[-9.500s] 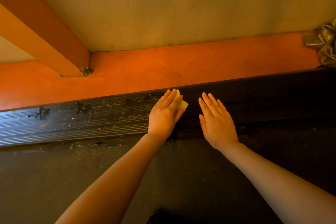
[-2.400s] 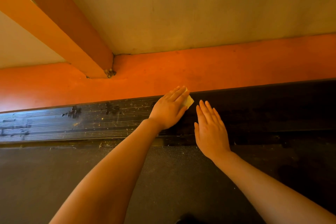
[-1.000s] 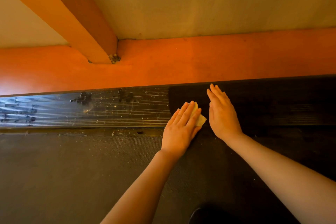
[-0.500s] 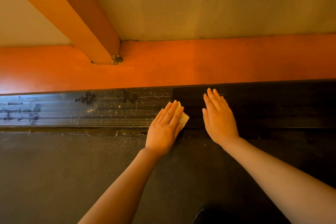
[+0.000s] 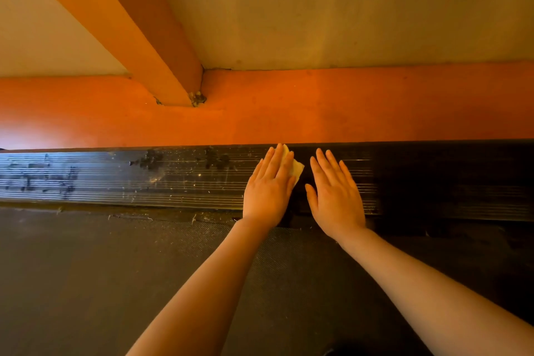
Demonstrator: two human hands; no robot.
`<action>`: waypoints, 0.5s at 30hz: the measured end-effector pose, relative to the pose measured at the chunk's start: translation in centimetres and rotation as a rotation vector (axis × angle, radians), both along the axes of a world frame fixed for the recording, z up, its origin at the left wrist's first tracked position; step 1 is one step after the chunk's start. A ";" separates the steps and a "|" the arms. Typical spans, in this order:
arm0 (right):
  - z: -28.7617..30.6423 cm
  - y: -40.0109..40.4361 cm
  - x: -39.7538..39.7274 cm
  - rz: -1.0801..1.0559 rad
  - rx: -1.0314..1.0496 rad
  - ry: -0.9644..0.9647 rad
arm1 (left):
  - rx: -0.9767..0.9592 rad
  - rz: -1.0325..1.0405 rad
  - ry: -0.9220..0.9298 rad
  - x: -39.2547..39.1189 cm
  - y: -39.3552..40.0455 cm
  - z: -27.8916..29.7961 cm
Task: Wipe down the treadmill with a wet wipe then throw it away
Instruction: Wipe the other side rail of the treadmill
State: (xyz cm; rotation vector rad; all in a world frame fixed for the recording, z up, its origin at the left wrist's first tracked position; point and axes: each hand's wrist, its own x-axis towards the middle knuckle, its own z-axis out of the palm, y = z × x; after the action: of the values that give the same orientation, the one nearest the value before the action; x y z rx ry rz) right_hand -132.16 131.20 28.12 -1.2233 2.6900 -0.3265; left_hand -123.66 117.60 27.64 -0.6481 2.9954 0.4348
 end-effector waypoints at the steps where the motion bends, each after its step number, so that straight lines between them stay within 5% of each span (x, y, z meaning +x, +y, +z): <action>1: 0.0 0.0 0.0 -0.008 -0.011 -0.002 | -0.005 0.007 0.007 0.4 0.2 -0.2; 15: -0.2 0.0 0.2 -0.021 -0.028 0.013 | 0.006 0.027 0.009 -1.0 -1.7 0.2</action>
State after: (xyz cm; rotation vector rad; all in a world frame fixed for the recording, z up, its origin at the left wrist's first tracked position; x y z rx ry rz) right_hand -131.98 131.19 27.96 -1.2096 2.7196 -0.3619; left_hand -124.68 115.86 27.80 -0.6885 2.9956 0.4493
